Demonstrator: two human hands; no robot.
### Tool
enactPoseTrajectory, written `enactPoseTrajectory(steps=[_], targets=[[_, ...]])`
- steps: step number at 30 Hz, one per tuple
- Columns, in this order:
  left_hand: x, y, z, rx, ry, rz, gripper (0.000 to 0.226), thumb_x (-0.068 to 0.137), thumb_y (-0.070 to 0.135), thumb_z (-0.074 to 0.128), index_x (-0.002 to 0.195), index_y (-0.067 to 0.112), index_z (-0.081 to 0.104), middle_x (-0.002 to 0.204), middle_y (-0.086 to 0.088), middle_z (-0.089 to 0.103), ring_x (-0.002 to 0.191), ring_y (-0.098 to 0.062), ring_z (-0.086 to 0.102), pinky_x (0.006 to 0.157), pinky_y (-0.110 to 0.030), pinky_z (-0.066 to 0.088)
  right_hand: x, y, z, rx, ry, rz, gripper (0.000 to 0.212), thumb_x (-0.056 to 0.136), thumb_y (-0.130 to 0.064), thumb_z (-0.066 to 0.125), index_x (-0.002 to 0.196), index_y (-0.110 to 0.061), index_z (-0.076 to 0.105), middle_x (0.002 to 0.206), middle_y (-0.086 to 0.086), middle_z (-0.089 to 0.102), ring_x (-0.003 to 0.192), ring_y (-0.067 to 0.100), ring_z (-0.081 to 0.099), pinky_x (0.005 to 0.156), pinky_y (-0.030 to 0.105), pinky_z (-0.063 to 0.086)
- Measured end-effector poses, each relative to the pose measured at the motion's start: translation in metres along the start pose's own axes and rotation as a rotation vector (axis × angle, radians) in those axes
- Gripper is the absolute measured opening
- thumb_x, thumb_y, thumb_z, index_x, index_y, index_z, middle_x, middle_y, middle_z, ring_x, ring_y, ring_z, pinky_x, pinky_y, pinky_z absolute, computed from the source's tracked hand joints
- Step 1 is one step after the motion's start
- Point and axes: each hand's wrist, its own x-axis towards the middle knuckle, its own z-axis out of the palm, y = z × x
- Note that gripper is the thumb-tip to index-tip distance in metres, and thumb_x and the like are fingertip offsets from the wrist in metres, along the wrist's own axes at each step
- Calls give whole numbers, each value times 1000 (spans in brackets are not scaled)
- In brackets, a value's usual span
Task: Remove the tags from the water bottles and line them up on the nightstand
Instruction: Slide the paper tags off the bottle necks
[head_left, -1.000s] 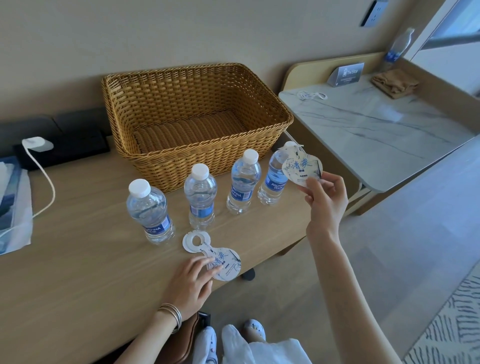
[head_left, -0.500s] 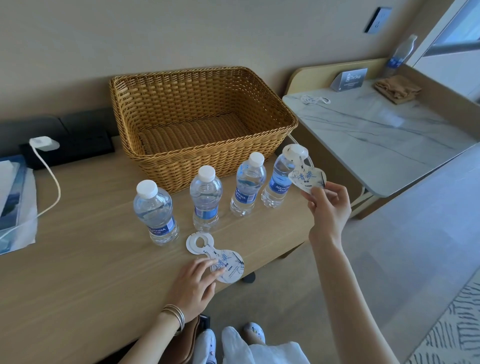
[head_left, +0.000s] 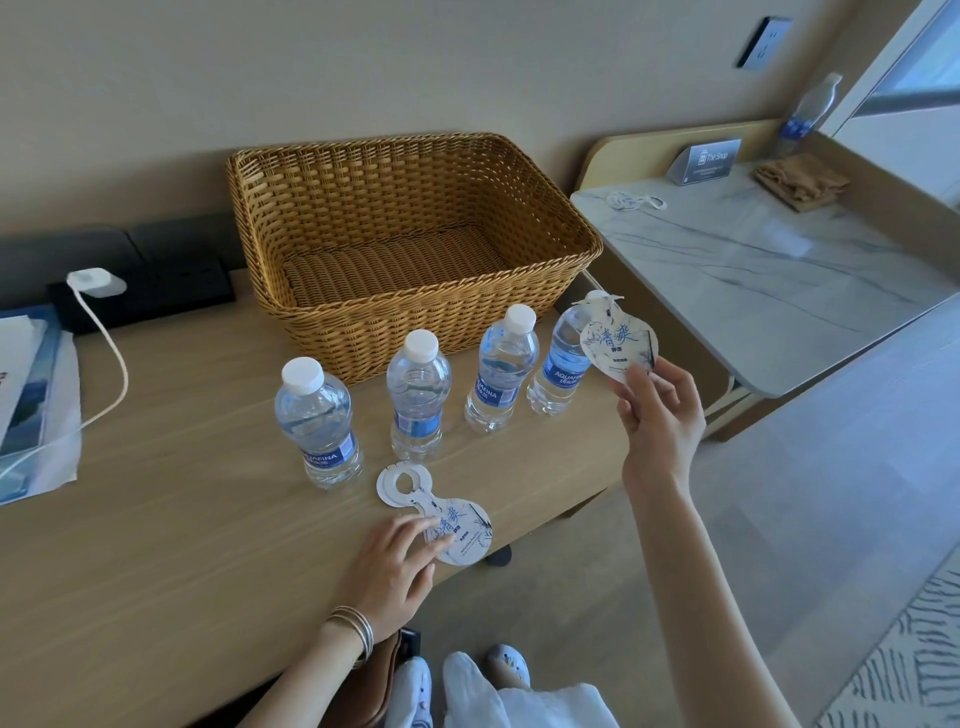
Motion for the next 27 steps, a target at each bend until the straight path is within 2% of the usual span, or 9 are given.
enactPoseTrajectory(steps=[10, 15, 19, 22, 27], targets=[[1, 1, -2, -6, 1, 8, 41, 83, 22, 49, 122, 29, 61, 123, 2, 56, 115, -16, 48, 96, -28, 38, 21, -19, 8, -50, -46, -110, 31, 86, -19, 65, 115, -9, 60, 87, 1, 70, 74, 15, 66, 61, 17, 51], [0, -1, -1, -7, -5, 1, 42, 83, 22, 49, 123, 30, 60, 122, 3, 56, 114, -16, 49, 94, -31, 41, 18, -24, 6, -99, -119, -108, 13, 86, -13, 65, 95, -21, 63, 76, -1, 65, 70, 14, 61, 55, 15, 47], [0, -1, 0, -4, -4, 7, 42, 82, 21, 49, 122, 30, 60, 122, 2, 57, 113, -17, 50, 93, -32, 43, -7, -2, -20, -234, -297, 28, 15, 85, -3, 61, 82, -18, 61, 75, 1, 64, 59, 11, 55, 49, 15, 43], [-1, -2, 1, 2, 5, 10, 42, 82, 20, 49, 122, 30, 60, 123, 2, 56, 113, -17, 49, 95, -31, 41, -32, 28, -44, -299, -465, 230, 14, 80, -6, 64, 75, -19, 60, 72, 0, 65, 57, 10, 52, 50, 17, 40], [0, 1, 0, 23, 14, 12, 41, 83, 19, 48, 121, 28, 61, 123, 1, 57, 113, -18, 49, 98, -32, 41, -60, 86, -59, -499, -483, 509, 7, 85, 1, 60, 88, -5, 60, 84, 14, 66, 55, 9, 64, 50, 16, 49]])
